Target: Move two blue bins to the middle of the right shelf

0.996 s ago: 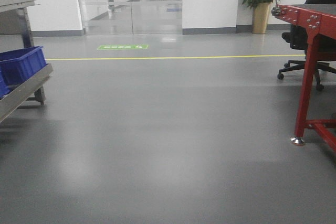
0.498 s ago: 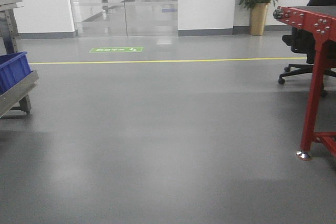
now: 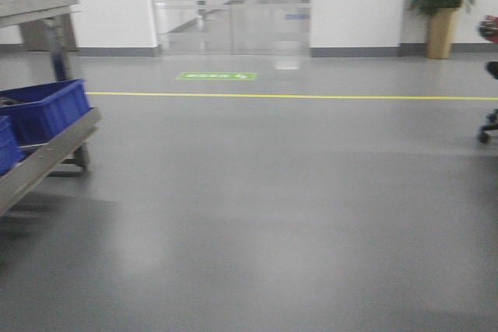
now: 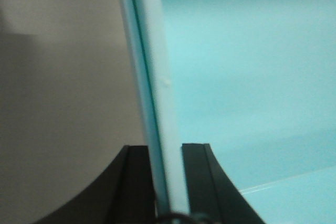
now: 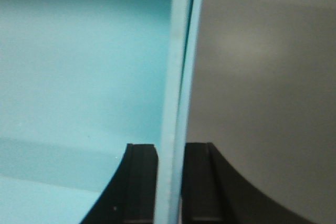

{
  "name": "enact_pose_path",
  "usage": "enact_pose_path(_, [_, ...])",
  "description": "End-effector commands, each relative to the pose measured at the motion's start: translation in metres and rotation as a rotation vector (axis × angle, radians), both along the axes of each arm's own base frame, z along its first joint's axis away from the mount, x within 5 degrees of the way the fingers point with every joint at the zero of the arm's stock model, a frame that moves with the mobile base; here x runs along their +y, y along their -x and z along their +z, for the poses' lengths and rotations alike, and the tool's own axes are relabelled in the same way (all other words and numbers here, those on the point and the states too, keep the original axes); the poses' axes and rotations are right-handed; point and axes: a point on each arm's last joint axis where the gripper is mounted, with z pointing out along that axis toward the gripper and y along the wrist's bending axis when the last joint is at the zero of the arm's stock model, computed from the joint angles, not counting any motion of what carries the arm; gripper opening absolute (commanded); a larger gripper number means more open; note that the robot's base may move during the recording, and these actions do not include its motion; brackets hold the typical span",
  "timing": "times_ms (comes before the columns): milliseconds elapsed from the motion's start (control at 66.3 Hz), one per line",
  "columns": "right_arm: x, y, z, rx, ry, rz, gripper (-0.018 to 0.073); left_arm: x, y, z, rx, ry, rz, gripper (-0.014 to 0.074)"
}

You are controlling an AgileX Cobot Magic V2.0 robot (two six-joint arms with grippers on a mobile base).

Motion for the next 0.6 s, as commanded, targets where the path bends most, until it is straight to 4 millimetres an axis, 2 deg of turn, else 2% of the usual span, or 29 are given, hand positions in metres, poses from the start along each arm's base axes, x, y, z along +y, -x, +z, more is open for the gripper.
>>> enact_pose_path(0, [0.0025,0.0051,0.0199,-0.138,-0.034,0.034,-0.0167,-0.0037,0.004,0.0138,-0.094,0.039,-0.034,-0.0111])
enact_pose_path(588, [0.0025,0.0051,0.0199,-0.138,-0.034,0.034,-0.0167,-0.0034,0.0039,0.0138,-0.094,0.037,-0.033,-0.0111])
